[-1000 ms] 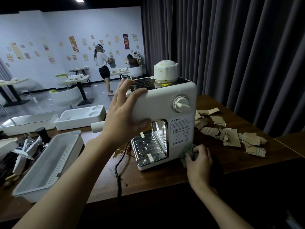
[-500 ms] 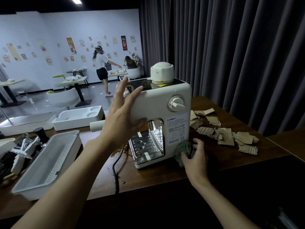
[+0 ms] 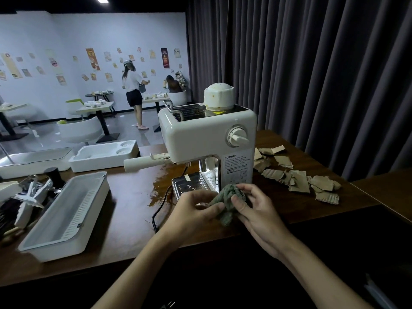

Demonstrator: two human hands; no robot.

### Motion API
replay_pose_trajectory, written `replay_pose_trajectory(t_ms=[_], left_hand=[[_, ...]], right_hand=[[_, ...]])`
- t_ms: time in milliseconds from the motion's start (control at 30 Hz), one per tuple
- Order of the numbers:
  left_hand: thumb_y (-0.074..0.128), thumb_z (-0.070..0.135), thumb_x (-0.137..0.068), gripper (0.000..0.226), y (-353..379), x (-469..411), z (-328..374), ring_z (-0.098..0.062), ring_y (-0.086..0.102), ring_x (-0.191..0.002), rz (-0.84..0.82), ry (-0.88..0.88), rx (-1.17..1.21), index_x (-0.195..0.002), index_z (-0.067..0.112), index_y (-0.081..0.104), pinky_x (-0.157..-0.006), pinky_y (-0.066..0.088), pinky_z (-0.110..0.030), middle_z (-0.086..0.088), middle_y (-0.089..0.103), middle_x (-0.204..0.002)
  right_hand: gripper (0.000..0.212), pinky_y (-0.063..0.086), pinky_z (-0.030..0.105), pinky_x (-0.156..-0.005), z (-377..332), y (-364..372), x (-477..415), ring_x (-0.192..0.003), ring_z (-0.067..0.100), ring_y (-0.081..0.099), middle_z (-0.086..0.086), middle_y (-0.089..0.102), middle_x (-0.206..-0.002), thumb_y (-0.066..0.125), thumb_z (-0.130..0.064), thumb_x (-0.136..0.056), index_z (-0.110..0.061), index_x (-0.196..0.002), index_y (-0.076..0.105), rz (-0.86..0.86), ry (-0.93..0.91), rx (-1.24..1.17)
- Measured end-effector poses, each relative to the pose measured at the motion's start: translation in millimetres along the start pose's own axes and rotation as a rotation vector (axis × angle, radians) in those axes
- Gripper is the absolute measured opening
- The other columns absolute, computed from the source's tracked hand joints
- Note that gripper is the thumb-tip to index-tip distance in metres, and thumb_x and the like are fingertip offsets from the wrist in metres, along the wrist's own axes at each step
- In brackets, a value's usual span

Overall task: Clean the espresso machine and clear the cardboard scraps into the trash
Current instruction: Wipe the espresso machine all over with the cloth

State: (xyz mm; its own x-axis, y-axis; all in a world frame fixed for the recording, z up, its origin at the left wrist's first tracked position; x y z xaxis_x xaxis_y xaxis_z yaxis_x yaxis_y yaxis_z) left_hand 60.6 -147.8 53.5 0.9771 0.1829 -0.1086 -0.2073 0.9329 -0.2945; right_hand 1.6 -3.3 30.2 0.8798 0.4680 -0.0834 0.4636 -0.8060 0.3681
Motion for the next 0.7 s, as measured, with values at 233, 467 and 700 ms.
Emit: replay_pose_trajectory(t_ms=[233, 467, 700], left_hand=[[0.067, -0.006, -0.087, 0.008, -12, 0, 12, -0.013, 0.067, -0.072, 0.127, 0.106, 0.103, -0.085, 0.002, 0.066, -0.06, 0.053, -0.022, -0.008, 0.072, -0.078], [0.071, -0.003, -0.083, 0.029, -16, -5, 17, -0.017, 0.069, -0.076, 0.179, 0.202, -0.293, -0.079, 0.026, 0.067, -0.066, 0.058, -0.039, 0.003, 0.071, -0.086], [0.075, 0.03, -0.084, 0.038, 6, -8, 9, -0.001, 0.067, -0.101, -0.15, 0.023, -0.183, -0.12, 0.025, 0.064, -0.088, 0.055, -0.023, 0.009, 0.071, -0.109]], right_hand=[[0.033, 0.057, 0.031, -0.081, -11, -9, 1, -0.11, 0.023, 0.064, 0.013, 0.06, -0.125, 0.055, 0.01, -0.09, -0.01, -0.117, 0.057, -0.08, 0.071, 0.021], [0.026, 0.059, 0.034, -0.082, -40, -16, -6, -0.102, 0.019, 0.066, 0.003, 0.068, -0.105, 0.061, 0.006, -0.088, -0.016, -0.098, 0.069, 0.059, -0.199, 0.499], [0.038, 0.055, 0.021, -0.081, -46, -6, -5, -0.1, 0.007, 0.063, -0.008, 0.064, -0.105, 0.06, 0.012, -0.084, -0.021, -0.1, 0.065, 0.006, -0.269, 0.605]])
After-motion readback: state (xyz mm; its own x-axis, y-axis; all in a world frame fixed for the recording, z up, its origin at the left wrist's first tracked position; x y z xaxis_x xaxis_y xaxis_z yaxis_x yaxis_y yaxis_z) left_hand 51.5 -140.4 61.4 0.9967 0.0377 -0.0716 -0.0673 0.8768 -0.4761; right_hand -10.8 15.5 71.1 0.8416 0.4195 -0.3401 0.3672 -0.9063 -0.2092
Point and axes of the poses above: each hand's wrist, its own x-axis away from the middle knuckle, its own y-axis out of the palm, z = x × y, the point moved 6 cm from there along -x, towards the middle knuckle
